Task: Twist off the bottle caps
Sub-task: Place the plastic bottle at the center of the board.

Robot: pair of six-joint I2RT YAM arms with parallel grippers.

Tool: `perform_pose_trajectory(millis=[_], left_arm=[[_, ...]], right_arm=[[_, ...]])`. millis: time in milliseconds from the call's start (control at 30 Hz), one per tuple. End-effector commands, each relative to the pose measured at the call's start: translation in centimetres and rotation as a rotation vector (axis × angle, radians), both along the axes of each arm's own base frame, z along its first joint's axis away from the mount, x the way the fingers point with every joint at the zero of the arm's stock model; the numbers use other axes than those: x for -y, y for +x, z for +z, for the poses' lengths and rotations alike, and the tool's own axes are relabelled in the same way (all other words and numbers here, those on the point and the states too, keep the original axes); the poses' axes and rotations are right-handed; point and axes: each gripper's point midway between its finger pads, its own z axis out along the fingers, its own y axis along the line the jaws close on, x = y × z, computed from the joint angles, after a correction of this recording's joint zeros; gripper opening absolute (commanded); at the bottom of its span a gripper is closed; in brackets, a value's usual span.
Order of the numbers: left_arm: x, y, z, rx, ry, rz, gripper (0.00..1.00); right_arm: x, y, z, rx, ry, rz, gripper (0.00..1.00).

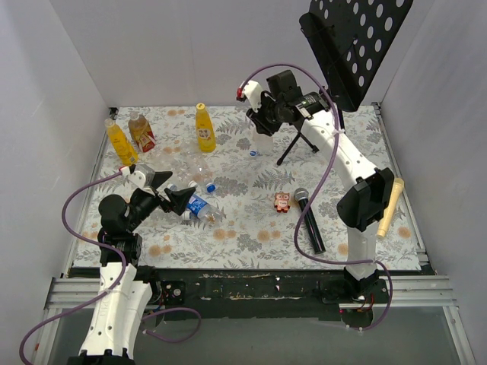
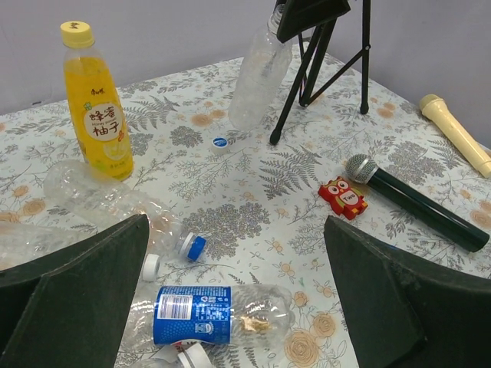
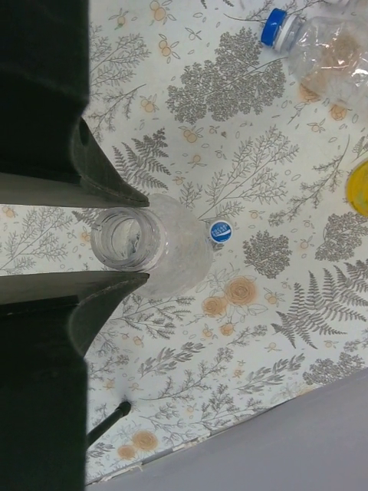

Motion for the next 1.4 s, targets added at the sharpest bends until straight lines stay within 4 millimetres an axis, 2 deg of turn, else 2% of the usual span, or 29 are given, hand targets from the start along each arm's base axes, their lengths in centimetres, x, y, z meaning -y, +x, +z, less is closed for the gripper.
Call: perform_pose_trajectory(millis=[0,433,567,667,933,1367], left_arm=[[-0.1,-0.1,0.3,0.015,0.016,0.001,0.98],[0.1,0.0,0.1,0.003,0.017,-0.009,0.98],[0.1,0.0,0.1,0.002,0.017,-0.011,0.98],[0.1,0.0,0.1,0.002,0.017,-0.013,0.98],[0.1,-0.1,0.1,0.002,0.017,-0.016,0.98],[0.2,-0.1,0.0,-0.002,0.016,-0.022,0.98]], right_arm=[[0.6,-0.7,-0.5,-0.066,0.021,0.013,0.07],[1.0,1.0,-3.0,-0.155,0.065,-0.005,0.13],[1.2,1.2,-3.5,-0.166,0.062,-0.011,0.20],[1.3,1.2,-3.8,-0.175,0.061,-0.014,0.30],[1.5,1.3,-3.6,-0.167,0.063,-0.026,0.54],[1.7,1.9,-1.7,-0.109,0.074,-0.046,0.68]])
